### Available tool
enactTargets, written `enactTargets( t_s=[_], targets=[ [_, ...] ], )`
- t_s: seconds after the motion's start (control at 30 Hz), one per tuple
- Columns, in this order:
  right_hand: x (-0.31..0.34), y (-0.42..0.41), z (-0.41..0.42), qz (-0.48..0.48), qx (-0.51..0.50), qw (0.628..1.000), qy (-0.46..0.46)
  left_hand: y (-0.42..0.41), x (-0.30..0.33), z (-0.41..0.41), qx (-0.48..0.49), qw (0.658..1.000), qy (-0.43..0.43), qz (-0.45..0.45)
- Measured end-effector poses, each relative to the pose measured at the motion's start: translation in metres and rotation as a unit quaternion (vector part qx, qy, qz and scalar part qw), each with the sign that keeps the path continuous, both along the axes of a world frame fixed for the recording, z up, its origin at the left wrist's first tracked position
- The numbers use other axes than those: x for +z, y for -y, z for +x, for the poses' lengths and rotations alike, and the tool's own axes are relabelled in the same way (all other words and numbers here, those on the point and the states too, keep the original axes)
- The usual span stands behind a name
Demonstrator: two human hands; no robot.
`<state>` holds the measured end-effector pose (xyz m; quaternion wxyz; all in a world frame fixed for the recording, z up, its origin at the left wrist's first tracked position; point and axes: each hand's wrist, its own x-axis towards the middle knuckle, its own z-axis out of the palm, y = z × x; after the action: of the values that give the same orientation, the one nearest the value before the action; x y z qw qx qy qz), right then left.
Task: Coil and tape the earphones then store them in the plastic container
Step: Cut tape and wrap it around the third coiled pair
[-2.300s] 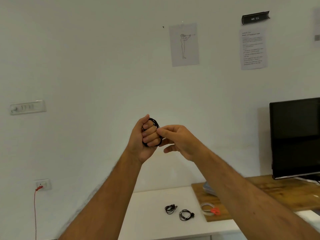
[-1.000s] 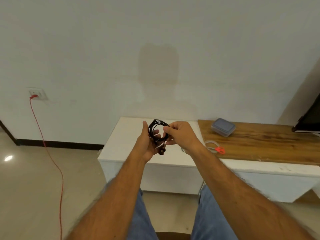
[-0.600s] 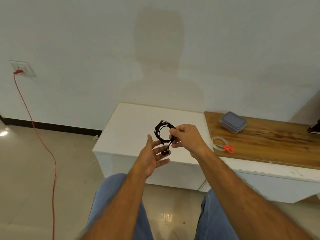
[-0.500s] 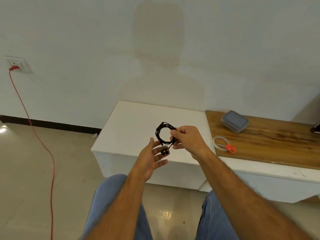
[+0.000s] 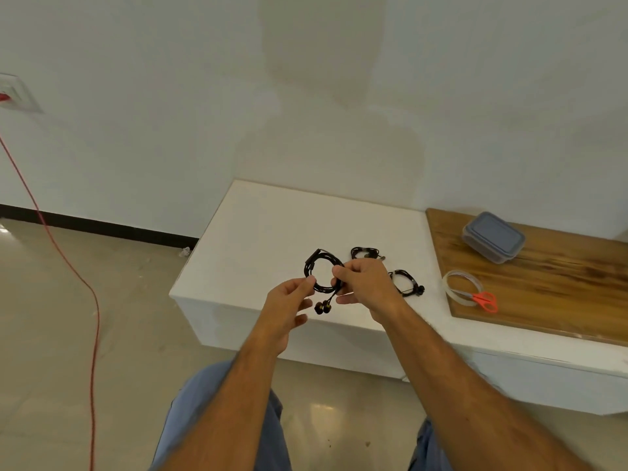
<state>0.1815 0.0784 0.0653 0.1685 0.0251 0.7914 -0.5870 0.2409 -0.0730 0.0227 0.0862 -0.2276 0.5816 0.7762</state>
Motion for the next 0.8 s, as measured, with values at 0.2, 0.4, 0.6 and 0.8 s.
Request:
enactTargets(
  t_s=[0.2,0.4,0.6,0.8],
  targets=[
    [-0.039,0.018,-0.038,-0.019,-0.004,0.999,0.029,0.013,-0.018,-0.049,0.028,0.998,0.039,-0.036],
    [-0.057,0.035,-0.08,-0.056,-0.022,0.998,0.003,0.018,-0.023,-0.09,0.091,0.994,0.014,-0.064],
    [-0.081,0.025,-0.093,-0.028,-0.04,0.999,0.004,0.008,-0.044,-0.109,0.065,0.988,0.032,-0.135],
    [-0.105,0.016,-0.09,0.154,-0.025,0.988,-0.003,0.001,-0.067,-0.107,0.003,0.963,0.074,-0.261]
  ],
)
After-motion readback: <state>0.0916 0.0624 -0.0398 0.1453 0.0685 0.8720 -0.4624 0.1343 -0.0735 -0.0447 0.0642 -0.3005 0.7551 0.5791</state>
